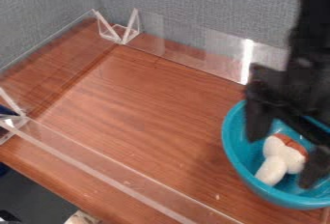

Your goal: Put the mushroom in the blue bowl

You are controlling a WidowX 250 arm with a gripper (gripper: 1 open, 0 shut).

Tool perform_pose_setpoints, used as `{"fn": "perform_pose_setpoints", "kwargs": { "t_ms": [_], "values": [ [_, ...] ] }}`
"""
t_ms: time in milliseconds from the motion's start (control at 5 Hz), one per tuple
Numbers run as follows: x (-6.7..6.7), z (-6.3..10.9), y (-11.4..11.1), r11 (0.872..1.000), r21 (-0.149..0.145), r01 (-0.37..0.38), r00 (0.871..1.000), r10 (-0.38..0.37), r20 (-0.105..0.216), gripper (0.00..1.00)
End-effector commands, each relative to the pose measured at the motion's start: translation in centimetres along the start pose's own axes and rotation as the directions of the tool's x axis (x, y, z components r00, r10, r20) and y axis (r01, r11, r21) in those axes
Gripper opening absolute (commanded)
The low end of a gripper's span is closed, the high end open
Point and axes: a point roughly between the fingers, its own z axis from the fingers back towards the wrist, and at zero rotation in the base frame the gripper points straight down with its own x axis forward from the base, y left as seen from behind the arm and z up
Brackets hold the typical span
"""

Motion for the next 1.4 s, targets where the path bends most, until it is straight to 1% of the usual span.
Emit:
{"fn": "perform_pose_setpoints", "kwargs": {
  "t_ms": [0, 200, 1000, 1200],
  "values": [
    [1.6, 0.6, -0.9, 0.998, 0.017, 0.065, 0.996, -0.066, 0.062, 1.0],
    [1.4, 0.3, -0.7, 0.998, 0.019, 0.054, 0.997, -0.055, 0.046, 1.0],
    [-0.2, 1.8, 0.2, 1.0, 0.027, -0.002, 0.999, 0.001, 0.033, 1.0],
    [-0.4, 1.8, 0.5, 0.999, 0.032, -0.017, 1.0, 0.016, 0.02, 1.0]
  ]
}}
